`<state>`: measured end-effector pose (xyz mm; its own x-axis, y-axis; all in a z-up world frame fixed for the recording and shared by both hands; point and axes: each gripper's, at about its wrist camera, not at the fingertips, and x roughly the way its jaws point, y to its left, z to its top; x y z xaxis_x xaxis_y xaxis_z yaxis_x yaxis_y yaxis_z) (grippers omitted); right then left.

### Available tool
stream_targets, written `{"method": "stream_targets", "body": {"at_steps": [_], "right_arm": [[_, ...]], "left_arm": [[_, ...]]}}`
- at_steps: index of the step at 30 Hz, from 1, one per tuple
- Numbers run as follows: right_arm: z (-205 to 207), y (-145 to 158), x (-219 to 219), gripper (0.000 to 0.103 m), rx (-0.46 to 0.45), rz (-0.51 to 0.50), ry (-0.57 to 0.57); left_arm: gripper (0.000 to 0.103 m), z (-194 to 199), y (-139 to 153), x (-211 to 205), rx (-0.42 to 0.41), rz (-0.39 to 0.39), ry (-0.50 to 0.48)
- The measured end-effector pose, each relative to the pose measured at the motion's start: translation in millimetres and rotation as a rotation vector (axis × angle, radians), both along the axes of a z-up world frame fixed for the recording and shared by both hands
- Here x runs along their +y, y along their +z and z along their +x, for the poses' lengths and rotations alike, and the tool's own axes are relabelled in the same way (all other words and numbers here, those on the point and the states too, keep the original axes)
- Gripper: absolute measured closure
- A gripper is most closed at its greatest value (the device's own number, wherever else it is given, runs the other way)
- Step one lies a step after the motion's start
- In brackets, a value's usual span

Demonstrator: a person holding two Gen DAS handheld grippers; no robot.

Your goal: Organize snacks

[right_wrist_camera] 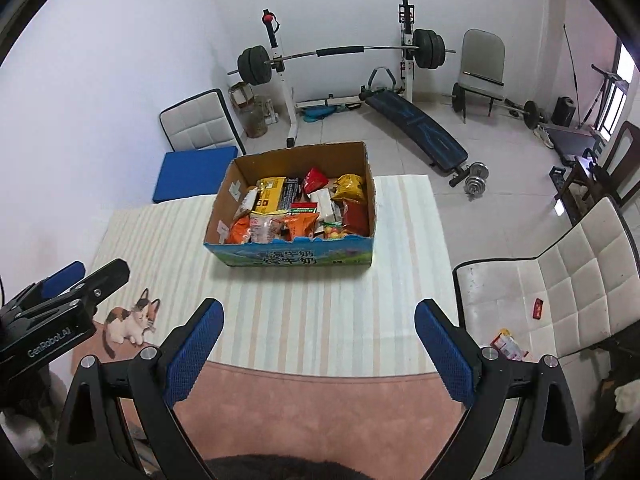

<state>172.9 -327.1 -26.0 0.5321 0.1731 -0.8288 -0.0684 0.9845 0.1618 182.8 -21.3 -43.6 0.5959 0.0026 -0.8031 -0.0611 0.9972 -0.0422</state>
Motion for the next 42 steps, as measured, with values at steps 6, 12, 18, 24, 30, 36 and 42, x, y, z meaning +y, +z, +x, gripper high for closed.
{"method": "stream_targets", "body": {"at_steps": [6, 12, 18, 24, 30, 36, 42], "right_arm": [[-13, 12, -1, 0.004, -0.024, -0.017, -0.003], [-18, 13, 0, 0.002, -0.027, -0.03, -0.006], [-17, 15, 1, 0.001, -0.06, -0.085, -0.01], [3, 11, 3, 0.001, -0.069, -0.101, -0.01], [30, 1, 6, 0.001, -0.08, -0.102, -0.021], [53, -12, 9, 0.001, -0.083, -0.109, -0.027], [71, -20, 11, 0.001, -0.092, -0.115, -0.035]], "left_arm": [[0.013, -10, 2, 0, 0.008, 0.006, -0.001], [0.013, -18, 1, 5, 0.003, -0.015, 0.017], [0.0, -16, -2, 11, -0.044, -0.015, 0.039], [0.0, -8, -3, 10, -0.067, 0.01, 0.043], [0.0, 7, -13, 6, -0.063, 0.046, 0.035], [0.0, 24, -21, 5, -0.066, 0.074, 0.038], [0.0, 39, -30, 6, -0.055, 0.078, 0.043]]}}
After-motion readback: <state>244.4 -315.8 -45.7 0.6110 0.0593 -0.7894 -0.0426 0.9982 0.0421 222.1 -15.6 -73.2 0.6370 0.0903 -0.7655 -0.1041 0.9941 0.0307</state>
